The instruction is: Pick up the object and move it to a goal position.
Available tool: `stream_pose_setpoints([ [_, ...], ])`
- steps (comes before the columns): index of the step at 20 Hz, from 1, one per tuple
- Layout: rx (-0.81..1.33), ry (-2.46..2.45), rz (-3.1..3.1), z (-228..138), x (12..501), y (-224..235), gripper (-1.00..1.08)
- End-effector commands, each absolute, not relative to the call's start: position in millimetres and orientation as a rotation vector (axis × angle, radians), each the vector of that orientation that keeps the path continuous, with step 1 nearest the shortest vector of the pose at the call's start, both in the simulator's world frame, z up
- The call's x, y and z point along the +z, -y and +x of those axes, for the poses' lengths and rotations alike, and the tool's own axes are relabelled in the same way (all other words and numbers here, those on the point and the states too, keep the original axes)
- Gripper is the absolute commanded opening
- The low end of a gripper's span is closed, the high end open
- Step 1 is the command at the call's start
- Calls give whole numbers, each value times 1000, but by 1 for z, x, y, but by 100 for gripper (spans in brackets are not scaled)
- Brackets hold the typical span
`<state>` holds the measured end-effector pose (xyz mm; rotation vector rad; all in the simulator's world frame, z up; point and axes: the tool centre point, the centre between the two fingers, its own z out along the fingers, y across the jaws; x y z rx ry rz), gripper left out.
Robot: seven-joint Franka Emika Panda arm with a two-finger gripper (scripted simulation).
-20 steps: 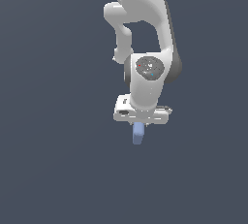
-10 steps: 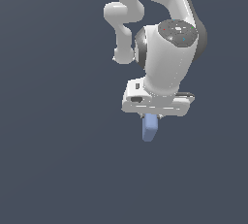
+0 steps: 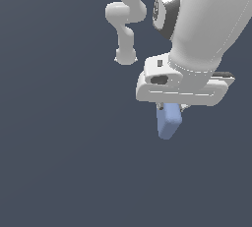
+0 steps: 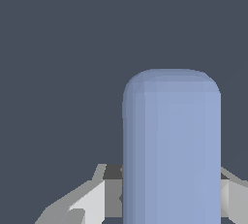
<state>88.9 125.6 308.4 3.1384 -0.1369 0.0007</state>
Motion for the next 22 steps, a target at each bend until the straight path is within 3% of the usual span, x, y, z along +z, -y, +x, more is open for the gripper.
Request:
stream_pose_setpoints([
  [1,0,138,3138,92,325,-132,-100],
  [10,0,138,3138,103,367,-148,-100],
  [22,0,138,3138,109,386,-155,-100],
])
